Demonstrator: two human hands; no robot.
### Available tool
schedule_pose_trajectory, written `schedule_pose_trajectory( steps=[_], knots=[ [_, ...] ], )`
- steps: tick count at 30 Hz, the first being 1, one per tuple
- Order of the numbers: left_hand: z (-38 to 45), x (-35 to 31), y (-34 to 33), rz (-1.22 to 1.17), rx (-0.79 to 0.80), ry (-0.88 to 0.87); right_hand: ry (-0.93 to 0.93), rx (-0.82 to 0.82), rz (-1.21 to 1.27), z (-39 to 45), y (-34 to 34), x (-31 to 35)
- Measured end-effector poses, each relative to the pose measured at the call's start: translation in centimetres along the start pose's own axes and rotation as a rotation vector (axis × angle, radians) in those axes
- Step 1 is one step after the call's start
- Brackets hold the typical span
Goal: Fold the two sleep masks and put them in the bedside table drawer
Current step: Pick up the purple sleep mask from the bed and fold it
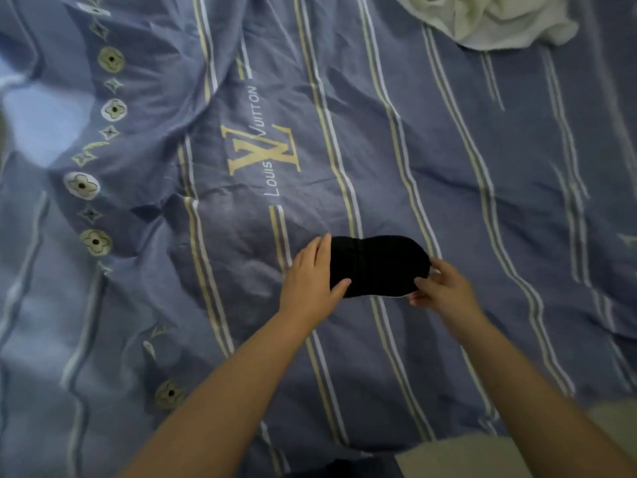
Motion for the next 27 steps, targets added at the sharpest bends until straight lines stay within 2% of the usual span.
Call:
schedule_pose_trajectory(
  steps=[2,4,7,9,11,13,16,18,21,24,25,27],
  knots=[
    [-0.2,-1.0,-1.5,0.024,0.078,0.035,0.012,-0.037,-0.230,0.1,1.9,-1.6],
    [-0.3,-1.7,-2.6,0.041,0.113,0.034,0.158,-0.088,-0.518,-0.1,2.7,-2.4],
    [-1.0,-2.4,-3.5,-0.014,0.108,0.016,0.479,0.018,-0.826,-0.1,2.4,-3.1],
    [-1.4,-2.4,-3.7,-0.039,0.109,0.008,0.563,0.058,-0.926,0.4,1.8,-3.0],
    [-1.9,-2.0,-3.7,-0.026,0.110,0.031,0.578,0.006,-0.906,0.9,1.4,-2.7],
    [-2.3,-1.4,-3.4,-0.041,0.081,0.095,0.557,-0.079,-0.714,1.3,1.7,-2.5],
    [-2.8,-0.5,-2.9,-0.077,0.011,0.195,0.328,-0.170,-0.303,1.3,2.9,-2.3],
    [-3.1,-0.6,-2.5,-0.052,-0.052,0.205,0.208,-0.163,-0.174,0.9,3.7,-2.2],
    [-3.2,-1.0,-1.9,-0.015,-0.126,0.141,0.203,-0.086,-0.177,0.4,4.4,-2.0],
    [-3.2,-0.6,-1.3,-0.063,-0.060,0.070,0.262,-0.045,-0.259,0.4,4.7,-1.7],
    [-3.2,-0.2,-1.2,-0.128,-0.040,0.085,0.273,-0.046,-0.255,0.4,4.7,-1.6],
    [-2.9,0.4,-0.8,-0.379,-0.025,0.257,0.307,0.002,-0.253,0.3,4.4,-1.3]
  ],
)
Point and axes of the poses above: each hand's wrist, its own z-axis towards the middle knuckle, its own y-axis out of the back of the hand, x = y × z, the point moved 1 cm from there along z, towards the middle knuckle, and after that the axes turned 12 degrees about z, right-handed, at the moved point
